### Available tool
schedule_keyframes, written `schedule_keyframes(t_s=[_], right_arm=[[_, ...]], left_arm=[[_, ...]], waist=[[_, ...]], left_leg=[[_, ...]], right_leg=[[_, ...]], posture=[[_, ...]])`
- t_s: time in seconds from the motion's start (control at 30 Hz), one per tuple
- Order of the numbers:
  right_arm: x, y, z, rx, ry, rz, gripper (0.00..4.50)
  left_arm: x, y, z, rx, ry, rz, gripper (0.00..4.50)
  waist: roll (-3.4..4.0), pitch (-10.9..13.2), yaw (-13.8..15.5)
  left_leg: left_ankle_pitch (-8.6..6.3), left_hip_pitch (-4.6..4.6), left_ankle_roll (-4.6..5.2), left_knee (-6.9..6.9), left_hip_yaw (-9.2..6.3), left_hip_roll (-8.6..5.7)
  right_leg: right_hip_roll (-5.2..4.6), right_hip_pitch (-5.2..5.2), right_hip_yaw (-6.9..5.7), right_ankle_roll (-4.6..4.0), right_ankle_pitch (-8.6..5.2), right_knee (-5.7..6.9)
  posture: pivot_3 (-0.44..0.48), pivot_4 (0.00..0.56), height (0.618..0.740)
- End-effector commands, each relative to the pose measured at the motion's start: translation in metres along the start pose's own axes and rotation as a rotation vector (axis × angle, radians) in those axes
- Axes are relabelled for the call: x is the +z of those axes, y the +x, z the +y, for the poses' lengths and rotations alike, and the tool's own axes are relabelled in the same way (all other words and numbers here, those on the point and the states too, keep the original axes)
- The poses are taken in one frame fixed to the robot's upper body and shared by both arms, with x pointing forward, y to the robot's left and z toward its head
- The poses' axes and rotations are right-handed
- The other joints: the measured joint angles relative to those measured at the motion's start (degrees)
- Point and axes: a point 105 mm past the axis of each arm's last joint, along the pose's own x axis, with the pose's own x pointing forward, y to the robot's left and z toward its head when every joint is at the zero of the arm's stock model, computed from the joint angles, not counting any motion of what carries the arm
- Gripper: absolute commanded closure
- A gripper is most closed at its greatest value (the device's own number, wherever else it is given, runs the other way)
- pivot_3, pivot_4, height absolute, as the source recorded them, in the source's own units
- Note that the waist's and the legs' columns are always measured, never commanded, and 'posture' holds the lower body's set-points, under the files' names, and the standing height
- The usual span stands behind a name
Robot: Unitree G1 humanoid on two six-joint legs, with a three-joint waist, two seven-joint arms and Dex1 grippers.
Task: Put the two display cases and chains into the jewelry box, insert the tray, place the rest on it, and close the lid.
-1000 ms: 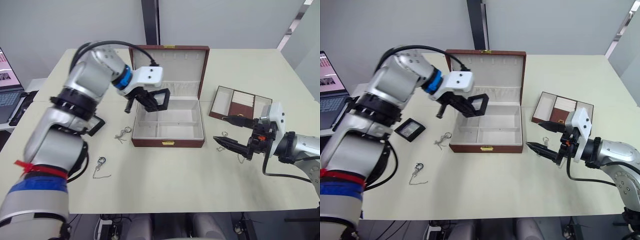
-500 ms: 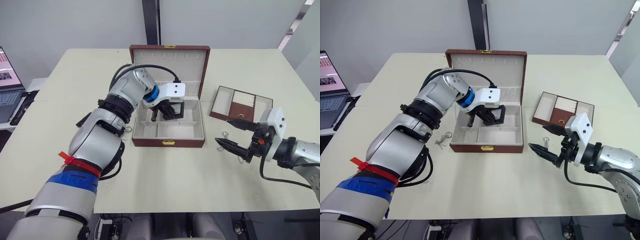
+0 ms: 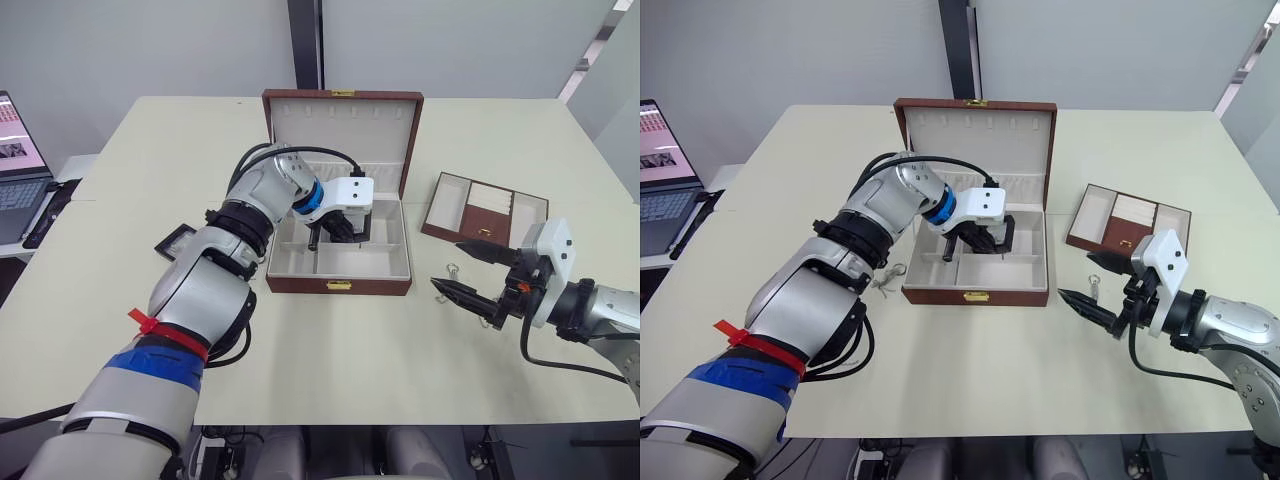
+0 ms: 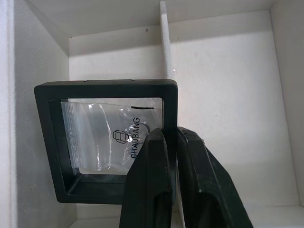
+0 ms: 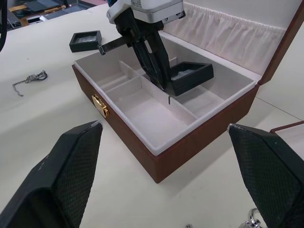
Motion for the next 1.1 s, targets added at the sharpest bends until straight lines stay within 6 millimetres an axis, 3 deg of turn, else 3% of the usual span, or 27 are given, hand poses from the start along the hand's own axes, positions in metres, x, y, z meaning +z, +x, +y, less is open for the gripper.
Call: schedule_keyframes(t_s=[0.03,0.4,0.73,0.9,0.93,1.1], right_arm=[[0.013,-0.003,0.003,-0.002,-0.040,-0.042,0.00],[0.013,-0.002,0.004,0.000,-0.035,-0.044,0.00],[0.015,-0.005,0.000,0.002,-0.043,-0.043,0.00],[0.018,-0.008,-0.003,0.003,-0.053,-0.042,0.00],[0.019,-0.009,-0.004,0.003,-0.057,-0.041,0.00],[0.016,-0.025,-0.015,-0.017,-0.065,-0.016,0.00]], left_arm=[[0.007,-0.005,0.006,0.029,0.037,-0.004,4.48],[0.008,-0.004,0.011,0.072,0.040,-0.005,4.48],[0.014,-0.008,0.015,0.091,0.041,-0.037,1.50],[0.023,-0.022,0.017,0.083,0.021,-0.109,0.18],[0.026,-0.028,0.017,0.074,0.012,-0.143,0.01],[0.033,-0.073,0.009,0.035,-0.045,-0.360,0.01]], waist=[[0.00,0.0,0.0],[0.00,0.0,0.1],[0.00,0.0,0.1],[0.00,0.0,0.1],[0.00,0.0,0.1],[0.00,0.0,0.0]], left_leg=[[0.00,0.00,0.00,0.00,-0.01,0.00],[0.00,0.00,0.00,0.00,0.00,-0.02],[0.00,0.00,0.00,0.00,-0.01,-0.02],[0.00,0.00,0.00,0.00,0.00,-0.02],[0.00,-0.01,0.00,0.00,0.00,-0.03],[0.01,0.00,-0.01,0.00,-0.01,0.01]], right_leg=[[0.00,0.00,-0.01,0.00,0.00,0.00],[0.00,0.00,-0.01,0.00,0.00,0.00],[0.00,0.00,-0.01,0.00,0.00,0.00],[0.00,0.00,-0.01,0.00,0.00,0.01],[0.00,0.00,-0.02,0.00,0.00,0.01],[0.03,-0.01,-0.03,0.00,0.00,0.01]], posture=[[0.000,0.150,0.740],[0.000,0.150,0.740],[0.000,0.150,0.740],[0.000,0.150,0.740],[0.000,0.150,0.740],[0.000,0.150,0.740]])
